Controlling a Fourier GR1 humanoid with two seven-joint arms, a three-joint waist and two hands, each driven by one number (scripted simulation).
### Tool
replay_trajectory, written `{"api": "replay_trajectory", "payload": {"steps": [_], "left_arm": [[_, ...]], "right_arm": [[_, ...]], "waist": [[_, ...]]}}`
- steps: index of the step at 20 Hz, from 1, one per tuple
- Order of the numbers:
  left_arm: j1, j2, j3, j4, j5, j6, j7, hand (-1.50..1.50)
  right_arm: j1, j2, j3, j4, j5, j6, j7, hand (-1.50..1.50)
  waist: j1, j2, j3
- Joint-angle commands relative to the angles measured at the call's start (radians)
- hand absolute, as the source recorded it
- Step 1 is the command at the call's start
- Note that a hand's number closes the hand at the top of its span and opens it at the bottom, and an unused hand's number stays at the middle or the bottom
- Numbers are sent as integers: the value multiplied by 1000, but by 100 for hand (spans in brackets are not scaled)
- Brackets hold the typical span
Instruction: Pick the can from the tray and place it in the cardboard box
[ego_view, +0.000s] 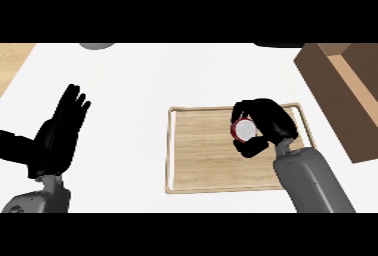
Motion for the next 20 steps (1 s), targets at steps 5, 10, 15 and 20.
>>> {"api": "replay_trajectory", "payload": {"steps": [5, 10, 15, 20], "left_arm": [[-36, -9, -11, 6, -19, 20, 26, 0], [-8, 19, 28, -28, 22, -9, 43, 0], [54, -31, -29, -33, -16, 1, -16, 0], [7, -9, 9, -25, 9, 1, 5, 0]], "right_arm": [[-112, 138, 208, 79, 283, -181, 217, 150], [-156, 140, 237, -113, 296, -17, 284, 150], [-237, 140, 137, -217, 203, -149, 442, 150], [-282, 129, 35, -316, 285, -156, 553, 150]], "waist": [[-2, -1, 0], [-9, -4, 0], [1, -5, 0], [-13, -5, 0]]}}
